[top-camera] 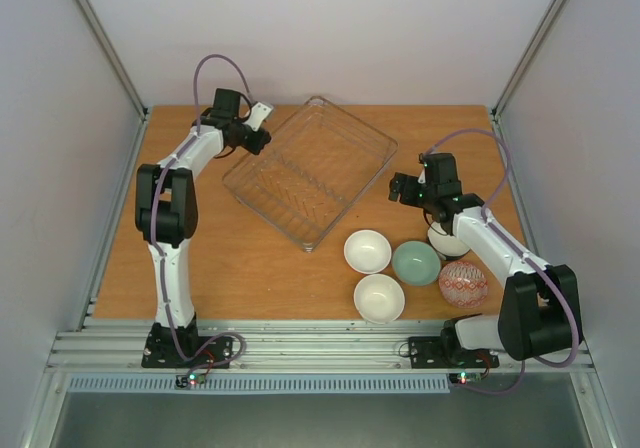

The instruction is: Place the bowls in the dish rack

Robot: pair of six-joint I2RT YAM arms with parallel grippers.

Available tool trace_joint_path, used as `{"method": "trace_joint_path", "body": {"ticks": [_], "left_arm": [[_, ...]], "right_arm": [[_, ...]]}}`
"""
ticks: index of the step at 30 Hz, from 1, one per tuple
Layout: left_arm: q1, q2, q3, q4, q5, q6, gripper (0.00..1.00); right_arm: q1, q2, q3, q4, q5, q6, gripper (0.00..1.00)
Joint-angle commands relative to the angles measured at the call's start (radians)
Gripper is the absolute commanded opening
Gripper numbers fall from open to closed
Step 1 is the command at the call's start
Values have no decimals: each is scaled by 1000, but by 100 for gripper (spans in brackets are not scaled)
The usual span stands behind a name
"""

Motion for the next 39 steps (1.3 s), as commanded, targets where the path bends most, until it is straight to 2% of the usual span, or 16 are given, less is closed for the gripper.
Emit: {"method": "trace_joint_path", "body": {"ticks": [1, 9, 16, 24, 31, 39], "left_arm": [[9, 2, -16, -15, -63, -51, 0], [9, -72, -107, 10, -81, -83, 0], [9, -124, -179, 8, -162, -77, 0], [12, -135, -211, -91, -382, -326, 0], [12, -133, -283, -89, -389, -511, 0], [11, -133, -335, -58, -373, -651, 0]], "right_arm": [[11, 3, -5, 12, -4, 5, 99], [18, -14, -9, 6, 0, 11, 98], [21, -20, -17, 9, -1, 18, 99], [29, -23, -17, 16, -7, 23, 98], [34, -25, -28, 21, -14, 29, 98], [37, -32, -32, 19, -5, 30, 99]]}}
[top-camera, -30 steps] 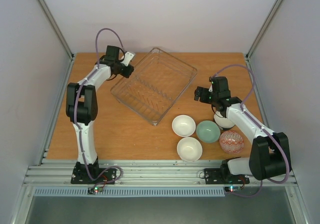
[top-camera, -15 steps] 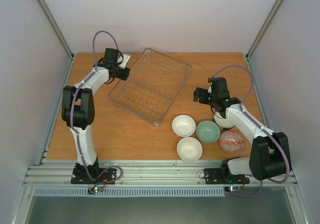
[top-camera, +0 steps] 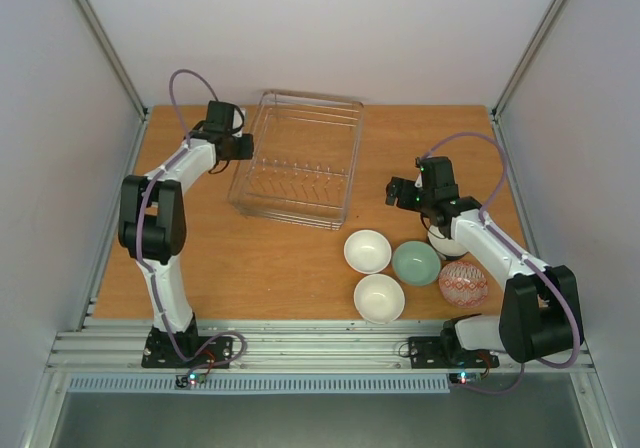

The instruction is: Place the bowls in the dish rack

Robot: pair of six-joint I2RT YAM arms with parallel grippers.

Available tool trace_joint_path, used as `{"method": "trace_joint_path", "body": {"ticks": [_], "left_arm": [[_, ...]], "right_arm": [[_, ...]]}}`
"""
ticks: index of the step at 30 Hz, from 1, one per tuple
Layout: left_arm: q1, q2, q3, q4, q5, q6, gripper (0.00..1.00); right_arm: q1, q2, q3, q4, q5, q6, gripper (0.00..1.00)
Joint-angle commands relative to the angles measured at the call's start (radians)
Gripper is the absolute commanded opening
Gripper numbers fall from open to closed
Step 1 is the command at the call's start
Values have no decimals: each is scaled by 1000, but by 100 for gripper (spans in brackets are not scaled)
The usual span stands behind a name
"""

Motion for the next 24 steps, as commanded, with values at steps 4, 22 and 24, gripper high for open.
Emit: {"method": "trace_joint_path", "body": {"ticks": [4, 22, 24], "left_arm": [[9, 53, -88, -143, -4, -245, 0], [-8, 28, -109, -125, 22, -258, 5], [-9, 13, -113, -118, 24, -254, 17]], "right_arm": [[12, -18, -2, 17, 3, 11, 98], [21, 41, 12, 26, 10, 9, 98], [21, 40, 12, 26, 12, 9, 98]]}}
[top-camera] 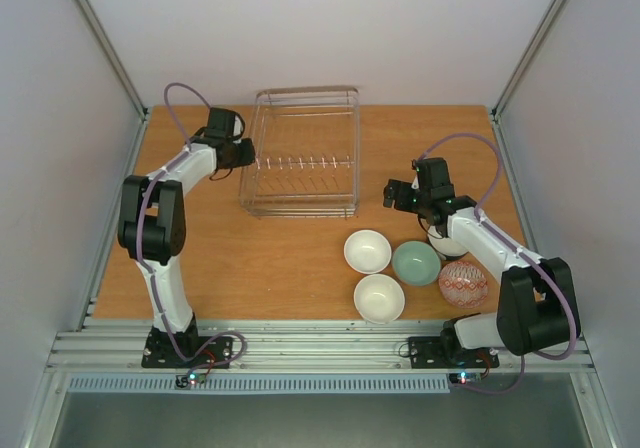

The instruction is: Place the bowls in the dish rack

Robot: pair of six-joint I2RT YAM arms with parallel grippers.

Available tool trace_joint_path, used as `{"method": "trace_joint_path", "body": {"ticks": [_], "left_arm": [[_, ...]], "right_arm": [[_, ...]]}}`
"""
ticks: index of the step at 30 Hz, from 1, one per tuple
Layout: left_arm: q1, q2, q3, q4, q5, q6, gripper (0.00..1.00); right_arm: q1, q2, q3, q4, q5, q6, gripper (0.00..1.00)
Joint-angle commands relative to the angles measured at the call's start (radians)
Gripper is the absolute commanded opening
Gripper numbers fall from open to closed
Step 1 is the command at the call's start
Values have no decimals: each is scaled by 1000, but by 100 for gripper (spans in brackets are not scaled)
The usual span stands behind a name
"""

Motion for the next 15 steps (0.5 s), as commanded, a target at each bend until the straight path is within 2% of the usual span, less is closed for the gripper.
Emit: {"method": "trace_joint_path", "body": {"ticks": [1, 4, 10, 13, 15], "left_arm": [[-7, 18, -62, -155, -3, -49, 21], [-9, -1, -70, -143, 8, -46, 31], [-9, -15, -78, -133, 36, -43, 40], [-9, -40, -103, -93, 87, -31, 50], [-11, -67, -116, -52, 133, -21, 61]], "right_arm": [[10, 2, 11, 22, 10, 9, 98], [11, 4, 11, 22, 11, 9, 99], [16, -12, 17, 2, 30, 6, 99], [64, -47, 34, -45, 203, -13, 98], [123, -81, 66, -97, 366, -30, 98]]}}
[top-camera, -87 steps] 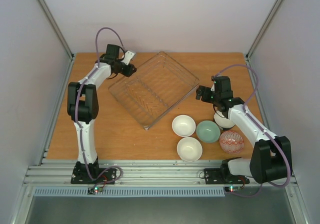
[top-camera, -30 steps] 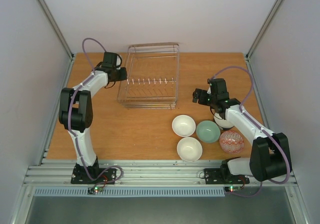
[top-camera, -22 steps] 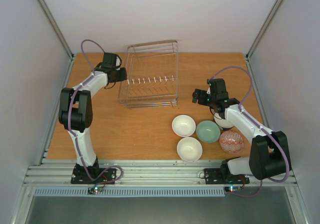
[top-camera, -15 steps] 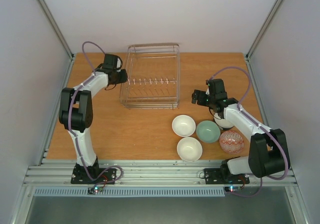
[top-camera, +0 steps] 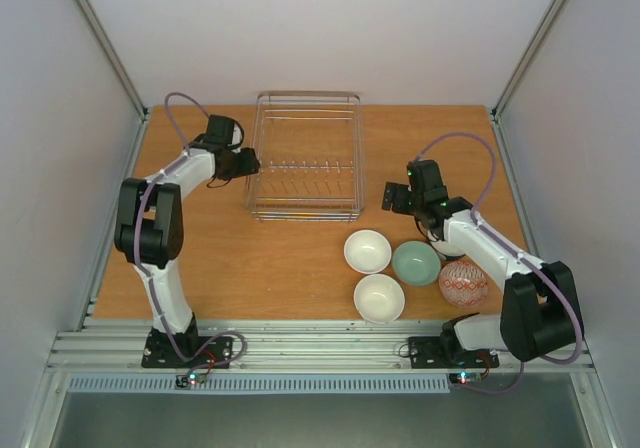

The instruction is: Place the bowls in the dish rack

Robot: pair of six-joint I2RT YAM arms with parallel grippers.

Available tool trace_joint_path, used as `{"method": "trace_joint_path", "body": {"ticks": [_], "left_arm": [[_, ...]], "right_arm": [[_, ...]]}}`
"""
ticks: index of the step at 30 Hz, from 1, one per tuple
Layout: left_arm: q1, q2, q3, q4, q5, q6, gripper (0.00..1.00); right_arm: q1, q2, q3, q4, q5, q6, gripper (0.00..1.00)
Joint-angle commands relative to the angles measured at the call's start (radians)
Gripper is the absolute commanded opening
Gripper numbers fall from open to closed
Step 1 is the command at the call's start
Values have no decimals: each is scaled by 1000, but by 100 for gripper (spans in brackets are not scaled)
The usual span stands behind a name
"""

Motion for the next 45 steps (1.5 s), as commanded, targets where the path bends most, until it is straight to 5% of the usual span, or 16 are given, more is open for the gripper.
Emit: {"method": "trace_joint_path", "body": {"ticks": [1, 8, 15, 22, 27, 33, 45], "left_arm": [[-6, -56, -51, 12, 104, 32, 65], [-21, -184, -64, 64, 87, 127, 86], [-21, -318, -101, 73, 38, 228, 97], [-21, -464, -156, 12, -2, 364, 95], [-21, -562, -297, 11, 127, 456, 90], [-22, -613, -403, 21, 200, 459, 81], [-22, -590, -420, 13, 218, 469, 81]], "right_arm": [[109, -83, 84, -99, 345, -24, 98], [160, -195, 198, -329, 566, 86, 98], [160, -229, 239, -445, 312, 12, 98], [185, -375, 77, -440, 181, 33, 98], [306, -348, 68, -528, 224, 58, 59], [381, -195, 75, -493, 168, 79, 55], [369, 10, 59, -385, 181, 58, 52]]}}
